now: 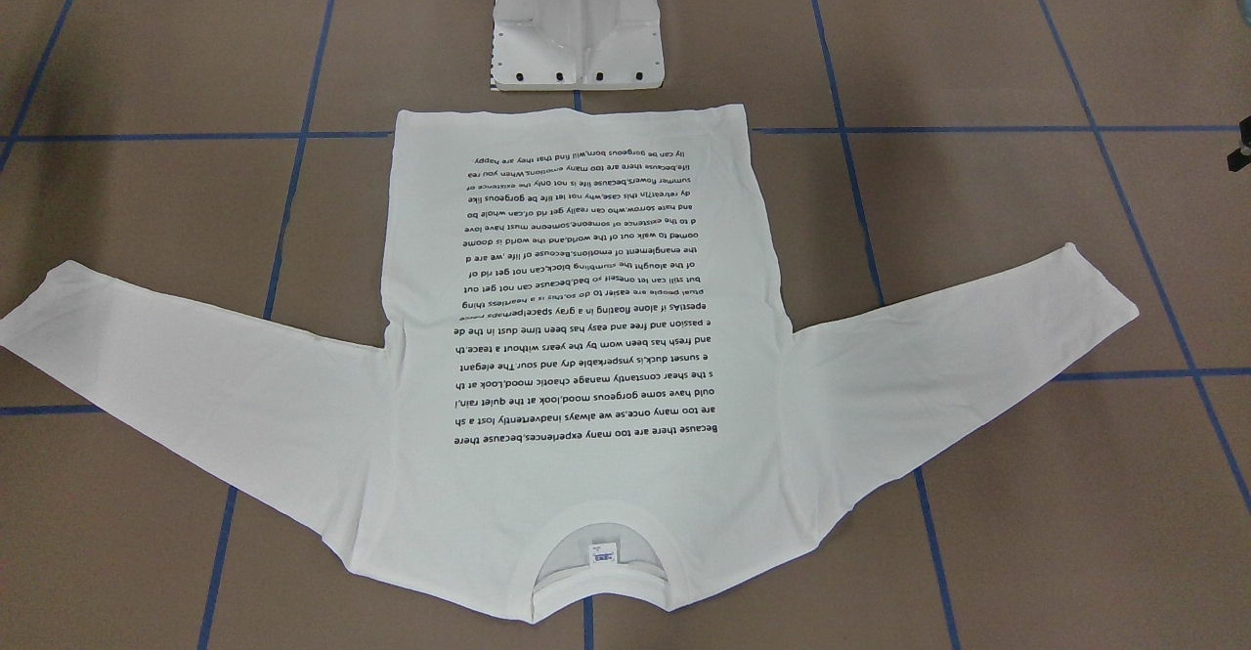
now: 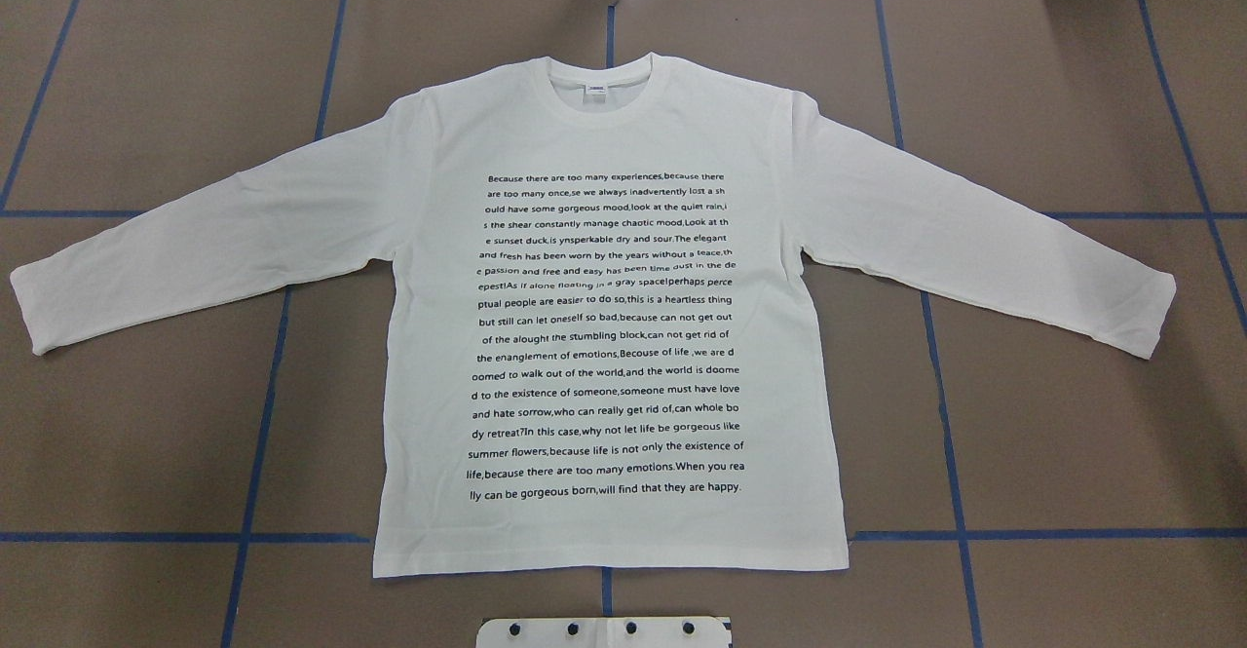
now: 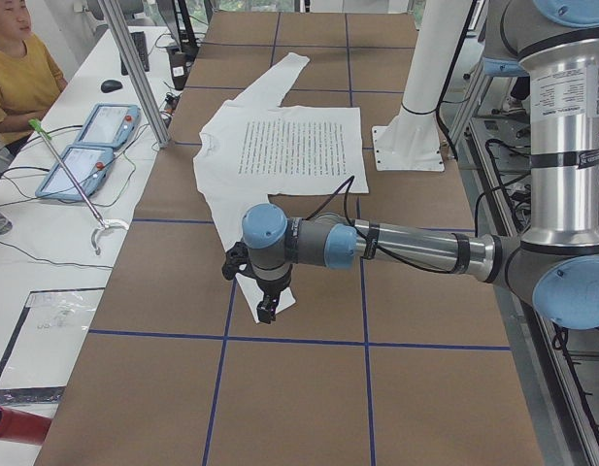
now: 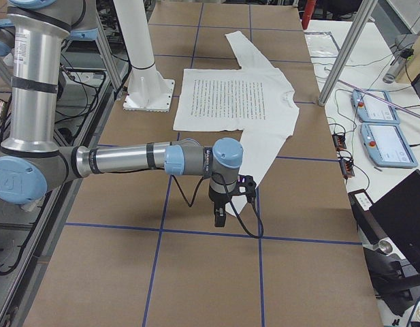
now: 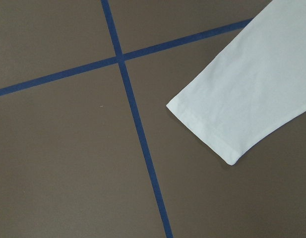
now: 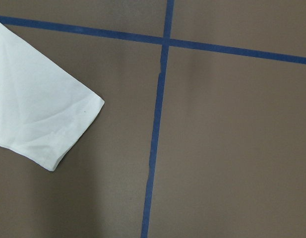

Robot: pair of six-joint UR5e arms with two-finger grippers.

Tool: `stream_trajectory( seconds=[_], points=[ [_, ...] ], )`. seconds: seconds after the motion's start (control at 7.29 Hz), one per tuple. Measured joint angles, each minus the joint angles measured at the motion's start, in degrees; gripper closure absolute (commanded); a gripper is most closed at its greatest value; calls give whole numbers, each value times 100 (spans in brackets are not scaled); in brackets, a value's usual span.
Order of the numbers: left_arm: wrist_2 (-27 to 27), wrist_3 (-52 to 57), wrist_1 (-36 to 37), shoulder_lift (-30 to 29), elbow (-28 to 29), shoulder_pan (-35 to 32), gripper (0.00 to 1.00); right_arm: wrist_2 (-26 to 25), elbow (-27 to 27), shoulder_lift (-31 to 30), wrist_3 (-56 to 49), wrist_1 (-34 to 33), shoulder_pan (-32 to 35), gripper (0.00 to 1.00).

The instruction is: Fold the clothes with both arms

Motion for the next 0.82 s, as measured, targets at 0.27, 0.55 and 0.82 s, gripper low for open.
stream_trajectory(
  seconds=[0.27, 0.55, 0.82],
  points=[
    [4, 0, -9, -140, -170, -12, 0, 1, 107, 53, 16, 6, -2, 0],
    [270, -2, -45, -397, -611, -18, 0, -16, 165, 532, 60, 52, -39, 0],
    [1103, -37, -807, -879, -746, -24, 0, -40, 138, 1085, 98, 157, -53, 0]
  ],
)
